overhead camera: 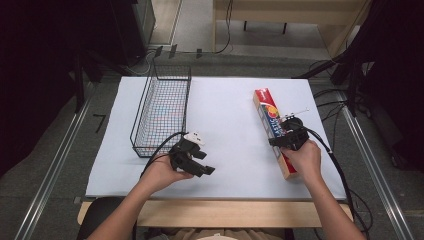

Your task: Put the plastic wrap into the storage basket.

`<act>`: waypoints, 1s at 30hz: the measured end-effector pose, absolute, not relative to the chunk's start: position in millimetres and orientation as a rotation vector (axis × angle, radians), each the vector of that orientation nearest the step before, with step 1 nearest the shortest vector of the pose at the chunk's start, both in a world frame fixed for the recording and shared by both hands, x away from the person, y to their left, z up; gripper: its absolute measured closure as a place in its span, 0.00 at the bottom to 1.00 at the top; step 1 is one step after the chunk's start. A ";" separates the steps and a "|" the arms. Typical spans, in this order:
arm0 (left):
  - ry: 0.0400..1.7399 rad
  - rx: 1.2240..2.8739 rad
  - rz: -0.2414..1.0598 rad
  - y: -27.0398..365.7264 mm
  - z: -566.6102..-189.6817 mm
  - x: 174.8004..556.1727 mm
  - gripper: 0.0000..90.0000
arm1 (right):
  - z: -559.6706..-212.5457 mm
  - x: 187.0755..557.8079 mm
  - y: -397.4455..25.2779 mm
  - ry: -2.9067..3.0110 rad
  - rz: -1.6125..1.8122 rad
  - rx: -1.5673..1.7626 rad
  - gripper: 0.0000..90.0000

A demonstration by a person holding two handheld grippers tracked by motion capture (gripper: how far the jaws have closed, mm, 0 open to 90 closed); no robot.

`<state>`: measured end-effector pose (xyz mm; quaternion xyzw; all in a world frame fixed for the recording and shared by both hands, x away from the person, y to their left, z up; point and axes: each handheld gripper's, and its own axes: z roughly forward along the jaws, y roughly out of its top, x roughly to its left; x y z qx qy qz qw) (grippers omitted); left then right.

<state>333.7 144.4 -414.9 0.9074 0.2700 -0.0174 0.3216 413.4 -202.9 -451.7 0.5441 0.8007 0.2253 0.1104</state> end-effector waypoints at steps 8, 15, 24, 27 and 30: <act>0.714 2.390 -0.045 143.4 -415.6 334.1 0.38 | -454.5 419.7 -201.7 2.370 0.623 1.685 0.34; 0.717 2.400 -0.047 139.9 -417.9 334.5 0.38 | -454.5 423.5 -200.7 2.366 0.604 1.723 0.38; 0.716 2.386 -0.045 143.2 -416.6 335.4 0.38 | -447.5 425.2 -213.5 2.362 0.677 1.768 0.45; 0.717 2.388 -0.043 144.4 -416.3 336.0 0.38 | -446.6 426.0 -215.9 2.367 0.656 1.749 0.46; 0.718 2.385 -0.043 145.0 -415.8 335.9 0.38 | -444.7 426.1 -218.6 2.382 0.630 1.711 0.46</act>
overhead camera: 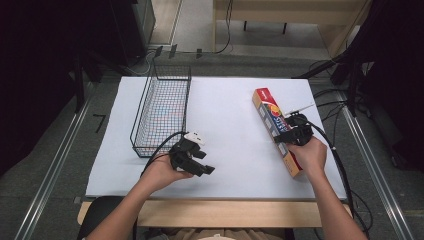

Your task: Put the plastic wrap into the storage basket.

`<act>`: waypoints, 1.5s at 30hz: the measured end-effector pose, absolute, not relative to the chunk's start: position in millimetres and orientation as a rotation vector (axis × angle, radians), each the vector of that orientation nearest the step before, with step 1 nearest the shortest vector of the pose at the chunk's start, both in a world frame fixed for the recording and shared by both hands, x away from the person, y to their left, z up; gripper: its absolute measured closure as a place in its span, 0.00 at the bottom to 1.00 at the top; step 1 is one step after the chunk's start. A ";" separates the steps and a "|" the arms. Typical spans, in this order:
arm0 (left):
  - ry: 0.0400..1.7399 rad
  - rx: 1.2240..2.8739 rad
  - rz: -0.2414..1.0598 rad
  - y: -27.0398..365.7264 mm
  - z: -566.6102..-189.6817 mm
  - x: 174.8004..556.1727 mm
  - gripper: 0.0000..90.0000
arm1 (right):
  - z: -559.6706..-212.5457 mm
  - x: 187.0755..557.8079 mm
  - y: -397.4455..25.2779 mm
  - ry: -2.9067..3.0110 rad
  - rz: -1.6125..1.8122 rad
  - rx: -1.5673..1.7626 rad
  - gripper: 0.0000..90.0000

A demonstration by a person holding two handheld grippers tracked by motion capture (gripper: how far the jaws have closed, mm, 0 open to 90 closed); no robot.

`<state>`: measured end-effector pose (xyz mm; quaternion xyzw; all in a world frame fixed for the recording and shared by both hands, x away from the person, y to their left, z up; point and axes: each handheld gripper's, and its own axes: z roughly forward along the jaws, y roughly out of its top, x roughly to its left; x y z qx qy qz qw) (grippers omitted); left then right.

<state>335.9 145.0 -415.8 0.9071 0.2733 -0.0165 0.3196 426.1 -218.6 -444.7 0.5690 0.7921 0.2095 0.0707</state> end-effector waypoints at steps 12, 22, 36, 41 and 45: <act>0.693 2.365 -0.039 150.4 -405.3 333.9 0.37 | -424.7 418.9 -227.8 2.395 0.704 1.624 0.46; 0.668 2.383 -0.016 151.2 -403.2 332.2 0.37 | -422.4 403.5 -219.3 2.567 0.699 1.415 0.46; 0.657 2.353 -0.017 158.3 -402.2 332.8 0.35 | -415.8 382.1 -206.2 2.685 0.745 1.224 0.46; 0.654 2.353 -0.025 160.4 -401.7 333.6 0.35 | -414.9 379.4 -204.2 2.733 0.770 1.164 0.46; 0.652 2.355 -0.024 160.9 -401.8 333.5 0.35 | -413.2 377.1 -203.8 2.761 0.800 1.113 0.46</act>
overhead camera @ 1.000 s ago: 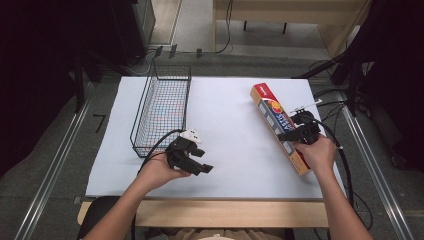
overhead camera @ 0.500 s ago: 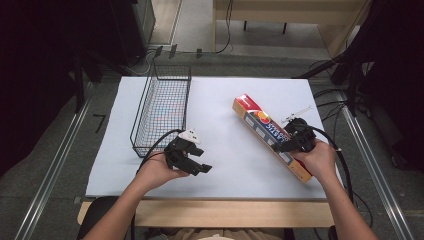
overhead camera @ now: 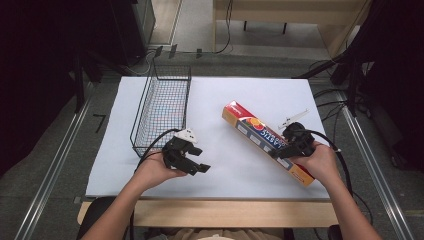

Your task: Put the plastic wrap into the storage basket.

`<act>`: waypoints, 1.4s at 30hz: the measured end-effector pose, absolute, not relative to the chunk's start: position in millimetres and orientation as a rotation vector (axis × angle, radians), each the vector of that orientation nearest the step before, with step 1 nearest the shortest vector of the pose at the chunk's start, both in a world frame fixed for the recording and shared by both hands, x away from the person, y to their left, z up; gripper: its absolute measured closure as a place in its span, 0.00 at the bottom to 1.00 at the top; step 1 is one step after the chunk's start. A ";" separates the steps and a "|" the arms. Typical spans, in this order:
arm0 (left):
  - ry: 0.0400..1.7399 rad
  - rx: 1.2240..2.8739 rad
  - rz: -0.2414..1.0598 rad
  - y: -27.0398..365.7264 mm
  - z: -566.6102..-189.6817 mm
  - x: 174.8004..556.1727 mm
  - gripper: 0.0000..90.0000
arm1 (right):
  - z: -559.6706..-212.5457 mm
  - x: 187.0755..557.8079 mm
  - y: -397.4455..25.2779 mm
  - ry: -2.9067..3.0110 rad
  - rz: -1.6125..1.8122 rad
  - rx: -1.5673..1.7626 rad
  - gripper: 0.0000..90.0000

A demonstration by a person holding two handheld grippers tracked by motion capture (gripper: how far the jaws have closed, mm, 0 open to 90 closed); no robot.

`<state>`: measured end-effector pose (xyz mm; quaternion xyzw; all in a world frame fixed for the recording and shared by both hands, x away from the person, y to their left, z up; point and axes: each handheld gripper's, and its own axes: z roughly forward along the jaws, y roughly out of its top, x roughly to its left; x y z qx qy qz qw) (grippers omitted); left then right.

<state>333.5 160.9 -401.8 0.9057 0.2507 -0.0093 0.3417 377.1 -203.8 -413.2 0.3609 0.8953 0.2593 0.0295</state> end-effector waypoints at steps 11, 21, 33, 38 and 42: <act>0.630 2.347 0.000 165.0 -396.1 333.0 0.34 | -414.1 359.3 -199.2 2.833 0.810 0.878 0.46; 0.605 2.327 0.032 166.7 -376.7 331.0 0.32 | -417.3 350.1 -181.6 2.939 0.821 0.733 0.46; 0.457 2.419 0.026 148.2 -358.6 323.4 0.31 | -418.2 335.3 -165.1 3.040 0.816 0.502 0.46; 0.420 2.444 -0.007 141.2 -355.0 322.8 0.34 | -414.7 330.0 -157.3 3.062 0.808 0.435 0.46; 0.393 2.454 -0.014 134.7 -354.3 324.4 0.32 | -414.8 326.1 -147.7 3.079 0.778 0.370 0.46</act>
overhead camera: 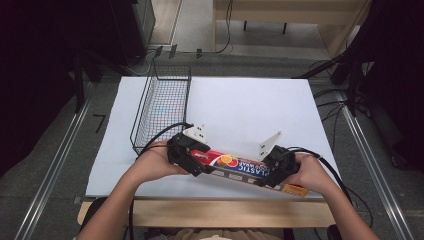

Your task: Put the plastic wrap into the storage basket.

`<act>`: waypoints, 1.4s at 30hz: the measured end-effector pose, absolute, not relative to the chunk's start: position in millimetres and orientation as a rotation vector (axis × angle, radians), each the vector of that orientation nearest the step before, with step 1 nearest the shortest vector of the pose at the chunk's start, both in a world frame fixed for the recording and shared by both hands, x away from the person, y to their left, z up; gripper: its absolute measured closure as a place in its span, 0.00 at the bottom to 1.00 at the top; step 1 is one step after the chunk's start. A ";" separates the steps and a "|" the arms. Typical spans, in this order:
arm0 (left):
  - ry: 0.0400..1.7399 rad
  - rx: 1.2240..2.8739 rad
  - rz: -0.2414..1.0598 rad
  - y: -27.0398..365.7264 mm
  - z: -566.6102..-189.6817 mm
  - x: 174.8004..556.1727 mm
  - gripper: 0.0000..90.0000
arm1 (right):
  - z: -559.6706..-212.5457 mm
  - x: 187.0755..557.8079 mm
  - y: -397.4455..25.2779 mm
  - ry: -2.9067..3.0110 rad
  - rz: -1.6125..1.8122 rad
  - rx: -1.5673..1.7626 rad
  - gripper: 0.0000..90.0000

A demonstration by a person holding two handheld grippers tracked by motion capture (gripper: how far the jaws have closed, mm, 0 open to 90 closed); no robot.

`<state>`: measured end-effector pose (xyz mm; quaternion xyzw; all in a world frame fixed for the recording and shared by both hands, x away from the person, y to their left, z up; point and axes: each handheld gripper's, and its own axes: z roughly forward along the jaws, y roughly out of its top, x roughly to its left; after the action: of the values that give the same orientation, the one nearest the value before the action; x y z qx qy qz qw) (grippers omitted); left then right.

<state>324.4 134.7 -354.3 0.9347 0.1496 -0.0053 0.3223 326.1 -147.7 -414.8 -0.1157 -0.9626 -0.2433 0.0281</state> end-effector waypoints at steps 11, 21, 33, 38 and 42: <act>0.266 2.554 -0.007 105.5 -369.2 318.8 0.29 | -405.1 316.5 -129.4 -2.990 -0.733 -0.238 0.46; 0.183 2.621 0.038 101.7 -383.8 314.1 0.24 | -390.0 312.9 -106.7 -3.035 -0.735 -0.135 0.46; 0.233 2.662 0.047 100.9 -388.3 316.6 0.28 | -379.6 310.9 -86.2 -3.123 -0.683 -0.075 0.46; 0.197 2.681 0.012 100.8 -395.0 313.0 0.39 | -383.0 309.4 -84.0 -3.143 -0.664 -0.038 0.46; 0.189 2.686 -0.005 101.0 -395.7 311.7 0.41 | -387.6 310.0 -84.6 -3.115 -0.667 -0.024 0.46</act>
<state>311.7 101.0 -395.7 0.9725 0.0683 -0.0020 0.2226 310.0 -84.6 -387.6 -0.0075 -0.9776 -0.2094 -0.0223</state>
